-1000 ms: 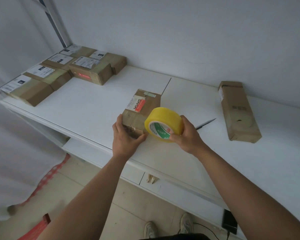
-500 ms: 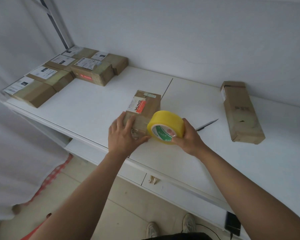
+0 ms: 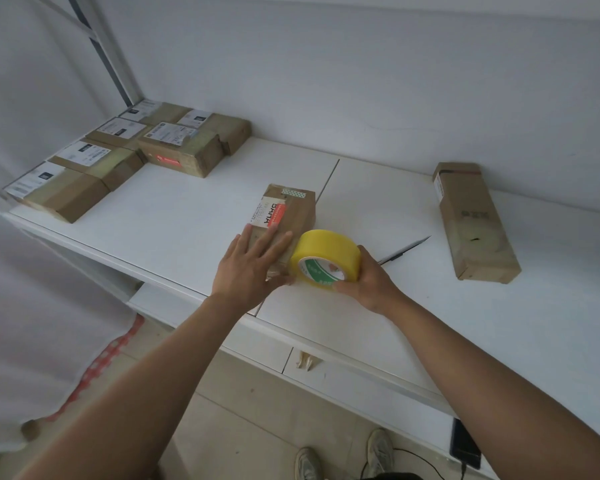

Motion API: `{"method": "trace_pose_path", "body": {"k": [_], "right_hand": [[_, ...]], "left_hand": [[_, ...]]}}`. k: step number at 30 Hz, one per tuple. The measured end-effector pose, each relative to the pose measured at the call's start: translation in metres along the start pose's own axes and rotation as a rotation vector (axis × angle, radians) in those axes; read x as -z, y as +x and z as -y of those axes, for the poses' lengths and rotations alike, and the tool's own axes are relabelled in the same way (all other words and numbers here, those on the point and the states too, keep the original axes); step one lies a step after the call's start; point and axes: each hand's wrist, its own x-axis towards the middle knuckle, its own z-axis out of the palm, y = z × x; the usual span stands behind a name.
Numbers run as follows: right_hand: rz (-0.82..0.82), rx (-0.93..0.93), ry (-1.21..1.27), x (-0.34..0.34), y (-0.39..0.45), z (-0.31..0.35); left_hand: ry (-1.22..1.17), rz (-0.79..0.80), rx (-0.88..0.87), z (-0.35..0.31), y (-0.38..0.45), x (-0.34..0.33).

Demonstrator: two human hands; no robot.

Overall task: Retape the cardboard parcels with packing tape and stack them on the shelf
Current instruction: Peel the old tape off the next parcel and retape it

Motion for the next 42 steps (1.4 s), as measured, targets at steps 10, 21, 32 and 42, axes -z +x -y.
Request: {"method": "trace_pose_path", "body": {"k": [10, 21, 32, 42], "right_hand": [[0.051, -0.023, -0.096, 0.007, 0.002, 0.001], [0.026, 0.147, -0.202, 0.041, -0.003, 0.065], [0.023, 0.274, -0.066, 0.002, 0.006, 0.087], [0.071, 0.326, -0.186, -0.039, 0.021, 0.092]], "left_hand": [[-0.24, -0.062, 0.072, -0.003, -0.002, -0.003], [-0.768, -0.195, 0.256, -0.037, -0.006, 0.008], [-1.313, -0.1, 0.466, -0.029, -0.015, 0.018], [-1.565, -0.071, 0.586, -0.014, -0.023, 0.018]]}}
